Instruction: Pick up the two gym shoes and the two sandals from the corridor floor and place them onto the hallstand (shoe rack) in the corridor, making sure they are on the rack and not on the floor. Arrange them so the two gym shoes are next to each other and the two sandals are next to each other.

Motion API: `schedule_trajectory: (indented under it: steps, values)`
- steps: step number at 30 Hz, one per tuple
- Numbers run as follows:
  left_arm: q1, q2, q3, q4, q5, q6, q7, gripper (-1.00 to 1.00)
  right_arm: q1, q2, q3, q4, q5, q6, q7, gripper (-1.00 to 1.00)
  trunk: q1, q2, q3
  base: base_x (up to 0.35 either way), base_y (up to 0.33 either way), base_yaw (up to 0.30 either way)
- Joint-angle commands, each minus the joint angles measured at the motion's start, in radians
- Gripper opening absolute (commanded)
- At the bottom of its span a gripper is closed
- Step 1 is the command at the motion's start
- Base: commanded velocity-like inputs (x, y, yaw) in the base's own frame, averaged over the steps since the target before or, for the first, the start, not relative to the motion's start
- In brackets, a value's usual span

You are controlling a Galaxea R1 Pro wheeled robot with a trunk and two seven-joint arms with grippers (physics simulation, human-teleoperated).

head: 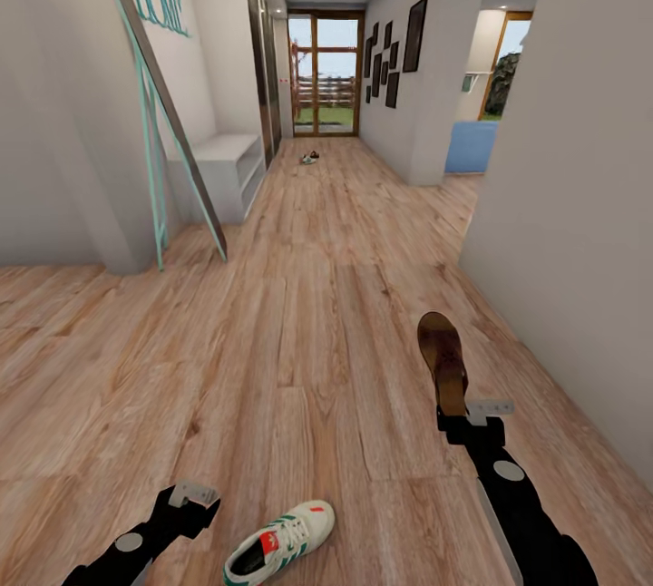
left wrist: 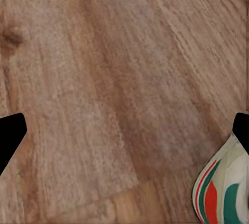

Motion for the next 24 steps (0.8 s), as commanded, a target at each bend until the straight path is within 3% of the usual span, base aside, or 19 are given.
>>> schedule_trajectory:
  steps: [1, 11, 20, 22, 24]
  values:
    - [-0.001, 0.000, -0.029, 0.002, -0.008, -0.004, -0.007, 1.00, 0.000, 0.001, 0.000, -0.002, 0.004, 0.007, -0.004, -1.00, 0.000, -0.001, -0.006, 0.001, 0.000, -0.001]
    - [-0.001, 0.000, -0.160, 0.011, -0.006, -0.004, -0.010, 1.00, 0.000, 0.002, -0.001, 0.001, 0.003, 0.007, -0.004, -1.00, 0.005, -0.003, -0.060, 0.000, 0.000, 0.000]
    - [-0.001, 0.000, -0.203, 0.012, -0.006, -0.004, -0.025, 1.00, 0.000, 0.002, -0.001, 0.003, 0.003, 0.007, -0.004, -1.00, 0.009, -0.005, -0.109, 0.000, 0.000, 0.000]
    - [-0.002, 0.001, -0.210, 0.010, -0.004, -0.004, -0.107, 1.00, 0.000, 0.002, 0.000, 0.003, 0.003, 0.007, -0.004, -1.00, 0.010, -0.005, -0.120, 0.000, 0.000, 0.000]
    - [-0.002, 0.002, -0.210, 0.009, -0.004, -0.004, -0.123, 1.00, 0.000, 0.002, 0.000, 0.003, 0.003, 0.007, -0.004, -1.00, 0.011, -0.006, -0.131, 0.000, 0.000, 0.000]
